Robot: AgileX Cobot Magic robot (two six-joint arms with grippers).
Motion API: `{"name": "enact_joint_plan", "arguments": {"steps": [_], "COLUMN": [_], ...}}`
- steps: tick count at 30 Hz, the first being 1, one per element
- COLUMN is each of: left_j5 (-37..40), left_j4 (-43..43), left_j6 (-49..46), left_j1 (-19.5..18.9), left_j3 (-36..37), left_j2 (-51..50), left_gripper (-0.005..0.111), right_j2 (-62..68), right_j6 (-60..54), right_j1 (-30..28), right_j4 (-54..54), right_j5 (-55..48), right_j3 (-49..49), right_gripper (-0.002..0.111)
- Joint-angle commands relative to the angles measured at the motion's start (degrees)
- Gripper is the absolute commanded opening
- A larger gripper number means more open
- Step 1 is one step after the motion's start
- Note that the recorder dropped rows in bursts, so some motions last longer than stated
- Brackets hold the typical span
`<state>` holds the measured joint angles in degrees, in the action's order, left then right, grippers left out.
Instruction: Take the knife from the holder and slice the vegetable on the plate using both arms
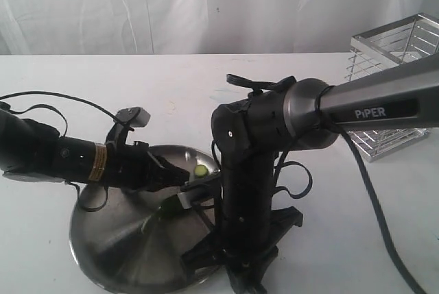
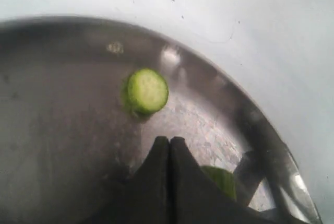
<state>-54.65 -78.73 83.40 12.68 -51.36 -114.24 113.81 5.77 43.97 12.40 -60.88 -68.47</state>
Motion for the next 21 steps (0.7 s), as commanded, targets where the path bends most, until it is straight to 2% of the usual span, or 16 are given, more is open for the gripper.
{"name": "enact_joint_plan", "arguments": {"steps": [1,4,6,9,13,15,16,19,21], "left_j5": [-4.6,-7.9,-10.1,-11.9,-5.0,0.1,2.3,5.9,5.4], "left_j4": [1.3,1.7,2.0,3.6,3.3,2.4,0.2,-16.2,-17.7], "left_j6": [0.3,0.3,0.3,0.3,1.8,6.2,7.0,9.4,10.5], "left_j1": [-2.3,-2.4,-2.4,-2.4,-4.7,-6.8,-7.4,-8.0,-8.0], "left_j3": [0.6,0.6,0.6,0.6,0.6,0.6,0.6,0.6,0.6], "left_j2": [3.1,3.5,3.6,4.1,8.7,12.3,13.6,15.0,14.7], "left_gripper": [0.000,0.000,0.000,0.000,0.000,0.000,0.000,0.000,0.000], "right_j2": [0.9,0.9,0.9,0.9,0.9,1.0,1.0,2.0,2.0], "right_j6": [2.1,1.8,-2.1,-12.0,-13.5,-13.5,-13.5,-13.3,-13.1], "right_j1": [-0.6,-0.6,-0.6,-0.6,-0.6,-0.4,-0.4,-0.4,-0.4], "right_j4": [-4.5,-2.8,1.4,13.6,18.1,19.1,19.2,18.6,18.3], "right_j5": [0.2,-0.5,-2.7,-4.7,-1.7,0.6,1.3,2.9,2.0], "right_j3": [0.6,0.6,0.6,0.6,0.6,0.6,0.6,0.5,0.5], "right_gripper": [0.000,0.000,0.000,0.000,0.000,0.000,0.000,0.000,0.000]}}
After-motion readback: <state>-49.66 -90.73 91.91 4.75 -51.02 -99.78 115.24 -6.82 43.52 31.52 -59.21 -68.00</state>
